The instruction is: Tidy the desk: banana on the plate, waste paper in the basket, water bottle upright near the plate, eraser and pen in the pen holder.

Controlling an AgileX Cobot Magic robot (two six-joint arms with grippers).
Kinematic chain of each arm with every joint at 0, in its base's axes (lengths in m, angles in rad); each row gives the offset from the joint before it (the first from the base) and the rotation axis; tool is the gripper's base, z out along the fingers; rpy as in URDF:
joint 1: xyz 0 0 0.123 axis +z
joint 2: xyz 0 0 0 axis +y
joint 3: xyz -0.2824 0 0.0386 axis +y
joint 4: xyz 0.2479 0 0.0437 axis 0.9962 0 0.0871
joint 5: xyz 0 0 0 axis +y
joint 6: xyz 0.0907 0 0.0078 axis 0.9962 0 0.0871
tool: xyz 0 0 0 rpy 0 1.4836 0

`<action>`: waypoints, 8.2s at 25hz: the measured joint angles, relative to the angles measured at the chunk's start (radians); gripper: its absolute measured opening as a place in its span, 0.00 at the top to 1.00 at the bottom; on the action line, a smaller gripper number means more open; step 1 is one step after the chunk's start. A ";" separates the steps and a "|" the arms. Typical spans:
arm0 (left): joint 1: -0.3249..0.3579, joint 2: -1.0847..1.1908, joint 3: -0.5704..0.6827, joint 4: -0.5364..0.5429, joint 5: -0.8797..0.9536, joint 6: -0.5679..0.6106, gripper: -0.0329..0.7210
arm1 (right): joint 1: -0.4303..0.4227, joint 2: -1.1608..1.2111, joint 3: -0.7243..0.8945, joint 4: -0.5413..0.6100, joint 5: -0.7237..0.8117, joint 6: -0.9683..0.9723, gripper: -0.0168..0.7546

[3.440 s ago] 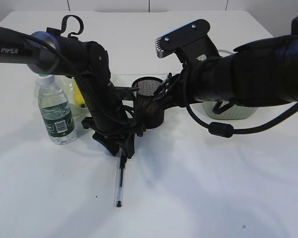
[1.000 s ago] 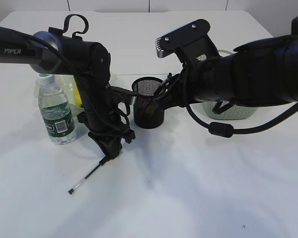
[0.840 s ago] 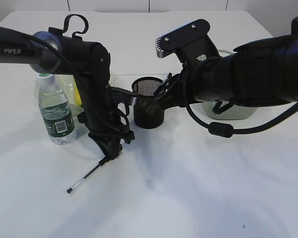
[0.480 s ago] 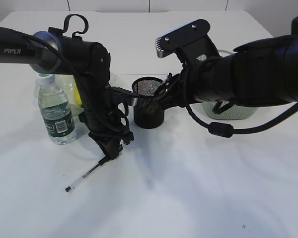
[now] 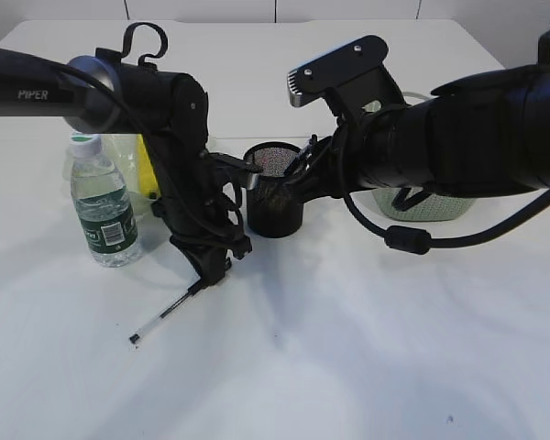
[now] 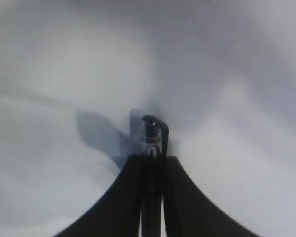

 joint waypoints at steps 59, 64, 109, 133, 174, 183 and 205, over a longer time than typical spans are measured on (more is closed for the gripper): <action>0.042 0.009 -0.578 -0.152 -0.305 0.000 0.89 | 0.000 0.000 0.000 -0.006 -0.002 -0.004 0.66; 0.042 0.015 -0.578 -0.218 -0.353 0.013 0.90 | 0.000 0.000 0.000 -0.009 -0.009 -0.004 0.66; 0.038 0.079 -0.578 -0.278 -0.312 0.082 0.90 | 0.000 0.000 0.000 -0.051 -0.039 -0.007 0.66; 0.033 0.079 -0.578 -0.284 -0.312 0.090 0.88 | 0.000 0.000 -0.014 -0.057 -0.046 -0.007 0.66; 0.033 0.079 -0.578 -0.280 -0.290 0.090 0.78 | 0.000 0.000 -0.037 -0.061 -0.076 -0.007 0.66; 0.057 0.012 -0.578 -0.205 -0.282 0.090 0.77 | 0.000 0.000 -0.054 -0.061 -0.114 -0.007 0.66; 0.316 -0.362 -0.579 -0.066 -0.136 0.088 0.77 | 0.000 -0.040 -0.203 -0.045 -0.132 0.005 0.68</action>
